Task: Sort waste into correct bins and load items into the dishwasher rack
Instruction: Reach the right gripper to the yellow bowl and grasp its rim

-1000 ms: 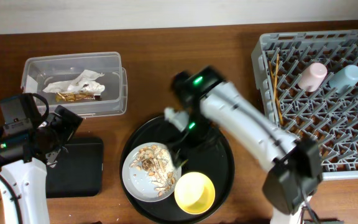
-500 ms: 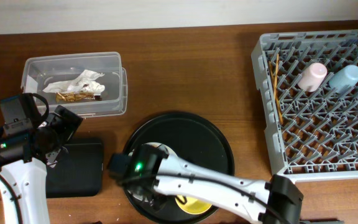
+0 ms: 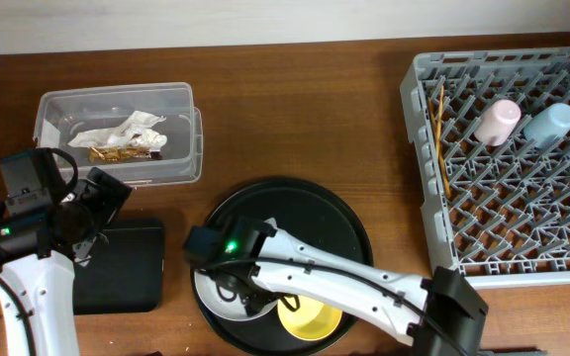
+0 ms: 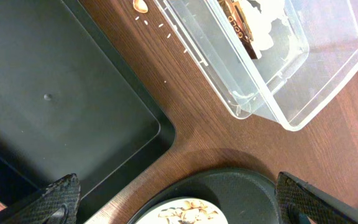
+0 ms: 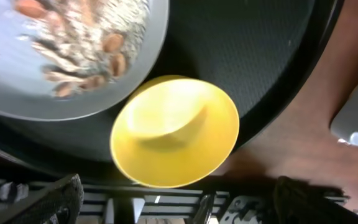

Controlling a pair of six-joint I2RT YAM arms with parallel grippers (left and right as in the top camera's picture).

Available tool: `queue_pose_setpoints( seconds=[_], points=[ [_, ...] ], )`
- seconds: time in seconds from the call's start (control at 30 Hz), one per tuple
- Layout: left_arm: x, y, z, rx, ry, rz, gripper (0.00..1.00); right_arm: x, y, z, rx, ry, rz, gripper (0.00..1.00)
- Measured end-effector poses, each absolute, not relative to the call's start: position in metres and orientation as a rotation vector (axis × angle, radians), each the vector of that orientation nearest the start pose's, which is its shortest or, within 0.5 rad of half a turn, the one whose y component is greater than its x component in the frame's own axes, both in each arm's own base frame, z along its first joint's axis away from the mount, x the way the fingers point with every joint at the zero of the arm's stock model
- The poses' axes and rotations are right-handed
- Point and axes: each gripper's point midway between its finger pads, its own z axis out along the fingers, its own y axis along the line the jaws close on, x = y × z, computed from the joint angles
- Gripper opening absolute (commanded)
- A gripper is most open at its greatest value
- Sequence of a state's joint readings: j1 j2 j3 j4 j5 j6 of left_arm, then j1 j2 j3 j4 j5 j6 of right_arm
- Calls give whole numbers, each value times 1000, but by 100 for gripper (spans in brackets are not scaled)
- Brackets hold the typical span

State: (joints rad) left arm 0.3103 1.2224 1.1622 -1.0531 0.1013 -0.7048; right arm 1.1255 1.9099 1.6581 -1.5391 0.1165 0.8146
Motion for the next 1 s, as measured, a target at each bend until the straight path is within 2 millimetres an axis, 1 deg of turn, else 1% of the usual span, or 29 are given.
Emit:
queue_pose_setpoints(
  seconds=[0.07,0.17,0.27,0.4,0.47,0.6,0.67,0.7,0.73,0.8,0.9,1.0],
  points=[
    [278,71,187,-1285,2376,-257,99,145,265,110,-491,3129,-400,99],
    [278,71,187,-1285,2376,-257,99,141,274,96,-476,3154,-332,99],
    [278,71,187,-1285,2376,-257,99,139,279,91,-473,3160,-291,100],
    [278,71,187,-1285,2376,-257,99,135,274,80,-453,3181,-307,97],
    [278,71,187,-1284,2376,-257,99,133,273,73,-435,3195,-304,93],
    [278,71,187,-1285,2376,-257,99,129,284,56,-381,3219,-201,87],
    [278,71,187,-1285,2376,-257,99,130,287,54,-368,3221,-180,86],
    [278,71,187,-1285,2376,-258,99,131,289,53,-360,3219,-166,84],
    [278,71,187,-1285,2376,-257,99,131,291,53,-352,3217,-153,79],
    [278,71,187,-1285,2376,-257,99,131,290,53,-341,3220,-153,75],
    [278,71,187,-1285,2376,-257,99,131,288,51,-330,3223,-162,73],
    [278,71,187,-1284,2376,-258,99,129,279,42,-286,3233,-201,70]
  ],
)
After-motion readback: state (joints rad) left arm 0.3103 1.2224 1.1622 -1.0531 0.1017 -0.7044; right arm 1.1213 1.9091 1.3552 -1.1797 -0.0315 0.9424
